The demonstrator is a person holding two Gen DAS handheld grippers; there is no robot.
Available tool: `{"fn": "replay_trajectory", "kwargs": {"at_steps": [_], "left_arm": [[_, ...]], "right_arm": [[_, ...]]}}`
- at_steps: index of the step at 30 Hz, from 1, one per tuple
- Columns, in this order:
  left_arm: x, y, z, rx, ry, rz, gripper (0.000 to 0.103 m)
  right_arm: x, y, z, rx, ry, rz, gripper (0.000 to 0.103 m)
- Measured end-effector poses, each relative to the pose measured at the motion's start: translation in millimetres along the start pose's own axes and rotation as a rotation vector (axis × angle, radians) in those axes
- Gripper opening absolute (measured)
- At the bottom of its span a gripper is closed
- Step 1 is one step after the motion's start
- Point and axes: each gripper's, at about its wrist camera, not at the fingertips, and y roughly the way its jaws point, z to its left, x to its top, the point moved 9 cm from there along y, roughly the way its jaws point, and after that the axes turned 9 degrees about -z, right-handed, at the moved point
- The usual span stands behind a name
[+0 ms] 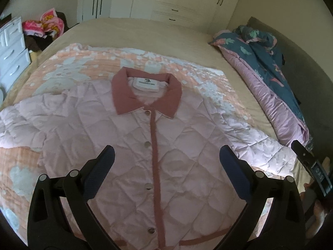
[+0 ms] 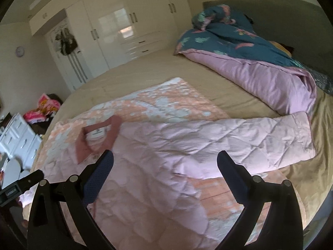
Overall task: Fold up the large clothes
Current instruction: 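Move the right tool to the sleeve cuff beside the collar and grasp it, then lift the sleeve cuff with the right tool and carry it across the jacket body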
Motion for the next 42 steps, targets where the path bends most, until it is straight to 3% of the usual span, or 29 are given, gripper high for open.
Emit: {"fn": "replay_trajectory", "kwargs": {"at_steps": [11, 21, 29, 37, 42], "left_arm": [[-13, 40, -28, 0.034, 0.04, 0.051, 0.094], [-28, 73, -44, 0.07, 0.052, 0.086, 0.094], [-44, 97, -39, 0.107, 0.033, 0.129, 0.094], [-57, 111, -21, 0.134, 0.029, 0.158, 0.094], [-60, 116, -10, 0.14, 0.039, 0.172, 0.094]], "right_arm": [[-18, 31, -97, -0.118, 0.181, 0.049, 0.099], [-39, 47, -188, -0.282, 0.306, 0.072, 0.099], [-53, 63, -241, -0.378, 0.425, 0.082, 0.099], [-84, 91, -299, -0.448, 0.63, 0.143, 0.099], [-77, 111, -323, -0.464, 0.636, 0.115, 0.099]]}}
